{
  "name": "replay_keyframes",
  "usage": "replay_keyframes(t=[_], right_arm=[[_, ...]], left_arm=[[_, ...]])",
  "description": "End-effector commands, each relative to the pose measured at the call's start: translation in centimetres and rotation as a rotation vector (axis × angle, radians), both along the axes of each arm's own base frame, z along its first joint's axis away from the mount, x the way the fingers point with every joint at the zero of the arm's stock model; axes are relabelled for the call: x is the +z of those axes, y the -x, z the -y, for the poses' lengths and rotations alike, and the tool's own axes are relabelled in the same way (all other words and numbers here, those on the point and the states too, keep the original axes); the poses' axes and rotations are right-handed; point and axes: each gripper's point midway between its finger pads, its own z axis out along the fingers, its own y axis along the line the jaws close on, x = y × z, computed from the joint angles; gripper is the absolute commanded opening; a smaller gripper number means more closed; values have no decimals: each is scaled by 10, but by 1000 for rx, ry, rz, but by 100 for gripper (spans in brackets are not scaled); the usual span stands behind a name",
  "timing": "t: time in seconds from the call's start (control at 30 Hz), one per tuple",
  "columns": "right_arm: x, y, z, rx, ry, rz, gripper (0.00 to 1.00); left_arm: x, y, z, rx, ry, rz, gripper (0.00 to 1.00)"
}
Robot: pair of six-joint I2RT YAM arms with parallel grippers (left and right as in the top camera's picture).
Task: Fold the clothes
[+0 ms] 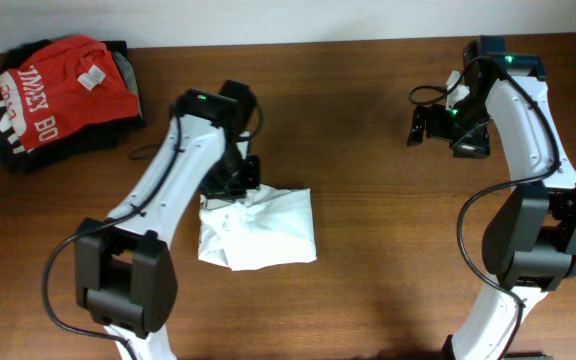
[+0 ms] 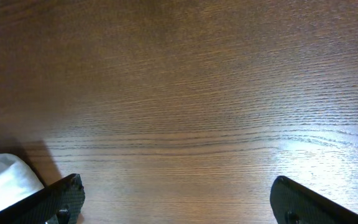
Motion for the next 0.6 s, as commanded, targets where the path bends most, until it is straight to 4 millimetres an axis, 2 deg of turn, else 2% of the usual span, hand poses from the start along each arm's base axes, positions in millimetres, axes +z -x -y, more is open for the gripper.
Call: replay_keyframes(t=[0.0, 0.17, 0.27, 0.33, 0.43, 0.47, 0.5, 0.57], right_arm=[[-3, 1, -2, 0, -7, -10, 99], [-3, 1, -2, 0, -7, -10, 99], [-3, 1, -2, 0, -7, -10, 99], [-3, 1, -2, 0, -7, -10, 99], [-3, 1, -2, 0, -7, -10, 99], [-3, 1, -2, 0, -7, -10, 99], [-3, 1, -2, 0, -7, -10, 99], [-3, 1, -2, 0, -7, -10, 99]], left_arm=[[5, 7, 23, 11, 27, 19, 1], [-13, 21, 46, 11, 30, 5, 2], [-27, 27, 66, -14, 79, 9, 2], [-29, 30, 85, -37, 148, 10, 2], [-29, 30, 97, -42, 165, 30, 2], [-29, 30, 100, -49, 169, 36, 5], [-29, 32, 103, -57, 171, 38, 17], [-29, 34, 106, -68, 172, 38, 18]])
